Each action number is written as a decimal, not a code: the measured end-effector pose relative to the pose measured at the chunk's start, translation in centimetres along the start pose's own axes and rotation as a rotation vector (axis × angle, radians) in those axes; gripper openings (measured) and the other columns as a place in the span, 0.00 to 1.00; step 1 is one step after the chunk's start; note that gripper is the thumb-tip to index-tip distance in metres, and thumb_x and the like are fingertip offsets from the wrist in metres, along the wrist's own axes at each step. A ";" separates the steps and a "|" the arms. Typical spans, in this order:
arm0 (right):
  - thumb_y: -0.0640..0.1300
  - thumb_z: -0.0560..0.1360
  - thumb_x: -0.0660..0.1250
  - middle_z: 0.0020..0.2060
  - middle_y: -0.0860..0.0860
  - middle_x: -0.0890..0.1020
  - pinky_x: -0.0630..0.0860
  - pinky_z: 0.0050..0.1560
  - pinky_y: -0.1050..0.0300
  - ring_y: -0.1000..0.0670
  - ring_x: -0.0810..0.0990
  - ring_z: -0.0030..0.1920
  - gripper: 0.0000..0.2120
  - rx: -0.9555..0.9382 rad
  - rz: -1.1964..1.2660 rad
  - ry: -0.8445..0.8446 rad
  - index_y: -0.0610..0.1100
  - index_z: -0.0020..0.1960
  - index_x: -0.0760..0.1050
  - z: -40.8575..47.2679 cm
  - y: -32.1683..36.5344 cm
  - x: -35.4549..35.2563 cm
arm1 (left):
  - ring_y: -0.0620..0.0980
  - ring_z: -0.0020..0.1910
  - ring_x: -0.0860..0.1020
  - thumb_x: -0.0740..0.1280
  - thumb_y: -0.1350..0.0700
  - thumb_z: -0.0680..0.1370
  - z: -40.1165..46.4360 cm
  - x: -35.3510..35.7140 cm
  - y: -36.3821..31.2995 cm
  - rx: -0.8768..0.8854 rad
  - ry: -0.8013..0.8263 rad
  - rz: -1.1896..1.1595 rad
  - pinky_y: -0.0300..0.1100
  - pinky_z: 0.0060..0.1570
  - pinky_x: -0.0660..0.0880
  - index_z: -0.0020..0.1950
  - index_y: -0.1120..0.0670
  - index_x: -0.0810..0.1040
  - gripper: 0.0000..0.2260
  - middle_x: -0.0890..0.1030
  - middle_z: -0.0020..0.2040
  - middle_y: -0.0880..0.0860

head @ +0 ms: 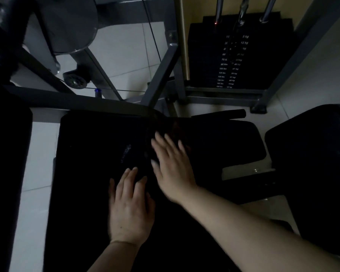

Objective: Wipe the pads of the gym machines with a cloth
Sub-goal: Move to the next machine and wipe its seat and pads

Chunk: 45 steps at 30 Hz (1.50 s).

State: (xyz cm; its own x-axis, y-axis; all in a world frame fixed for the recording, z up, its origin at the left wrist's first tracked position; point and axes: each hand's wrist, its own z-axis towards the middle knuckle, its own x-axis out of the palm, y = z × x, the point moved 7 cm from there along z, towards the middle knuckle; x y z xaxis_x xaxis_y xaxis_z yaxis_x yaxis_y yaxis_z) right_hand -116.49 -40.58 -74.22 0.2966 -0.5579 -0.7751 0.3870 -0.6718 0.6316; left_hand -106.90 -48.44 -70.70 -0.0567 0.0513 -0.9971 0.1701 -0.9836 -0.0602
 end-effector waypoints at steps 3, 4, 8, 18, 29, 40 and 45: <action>0.53 0.77 0.54 0.76 0.53 0.58 0.50 0.74 0.49 0.51 0.56 0.76 0.27 -0.089 -0.008 0.141 0.48 0.75 0.60 -12.3 0.6 0.5 | 0.59 0.67 0.68 0.55 0.52 0.73 0.0 0.0 -0.1 0.012 -0.006 -0.003 0.61 0.68 0.58 0.57 0.60 0.78 0.19 0.75 0.64 0.61; 0.54 0.77 0.56 0.75 0.54 0.61 0.50 0.74 0.50 0.51 0.59 0.75 0.27 -0.128 -0.004 0.180 0.49 0.74 0.61 -14.4 0.3 0.4 | 0.59 0.67 0.68 0.55 0.52 0.73 0.0 -0.1 -0.2 0.009 -0.008 -0.008 0.61 0.68 0.58 0.57 0.60 0.78 0.20 0.75 0.64 0.61; 0.49 0.75 0.56 0.68 0.49 0.72 0.53 0.73 0.48 0.46 0.68 0.69 0.24 -0.049 -0.006 0.076 0.46 0.70 0.67 -7.1 -4.3 -1.0 | 0.58 0.68 0.67 0.55 0.53 0.74 0.1 -0.2 -0.4 -0.017 0.001 -0.010 0.60 0.70 0.56 0.58 0.59 0.77 0.19 0.74 0.64 0.60; 0.50 0.80 0.54 0.76 0.52 0.59 0.45 0.74 0.50 0.51 0.53 0.76 0.23 0.225 -0.012 -0.123 0.46 0.74 0.61 -3.0 -8.9 -2.5 | 0.58 0.69 0.67 0.54 0.53 0.75 -0.3 -0.2 -0.5 -0.020 -0.013 -0.037 0.59 0.72 0.56 0.58 0.59 0.76 0.19 0.73 0.65 0.59; 0.53 0.80 0.50 0.77 0.52 0.56 0.51 0.74 0.48 0.51 0.53 0.76 0.26 0.013 0.070 0.055 0.46 0.76 0.56 -18.4 -5.0 -0.6 | 0.59 0.69 0.68 0.64 0.59 0.74 -0.4 -0.4 -0.4 -0.029 -0.037 -0.067 0.60 0.72 0.55 0.58 0.60 0.77 0.14 0.73 0.65 0.60; 0.46 0.80 0.55 0.76 0.49 0.57 0.46 0.76 0.51 0.50 0.53 0.76 0.24 0.192 -0.002 -0.105 0.43 0.75 0.59 -12.4 -5.7 -1.2 | 0.60 0.69 0.67 0.59 0.59 0.75 -2.5 -1.4 -1.8 0.065 -0.099 -0.077 0.63 0.70 0.57 0.58 0.60 0.77 0.15 0.73 0.64 0.60; 0.49 0.75 0.52 0.76 0.50 0.58 0.45 0.75 0.51 0.51 0.51 0.77 0.28 0.000 0.015 0.087 0.45 0.75 0.58 -19.2 0.4 1.2 | 0.59 0.70 0.66 0.57 0.56 0.73 -5.0 -2.1 -2.1 0.101 -0.104 -0.081 0.62 0.70 0.56 0.61 0.59 0.76 0.19 0.73 0.65 0.60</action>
State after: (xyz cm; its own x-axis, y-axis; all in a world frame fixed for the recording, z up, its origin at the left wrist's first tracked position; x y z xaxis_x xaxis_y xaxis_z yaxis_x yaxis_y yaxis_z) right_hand -99.25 -32.18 -75.24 0.3773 -0.5234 -0.7640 0.3816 -0.6638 0.6433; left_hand -102.19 -45.58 -68.69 -0.1690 0.1179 -0.9785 0.0611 -0.9897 -0.1298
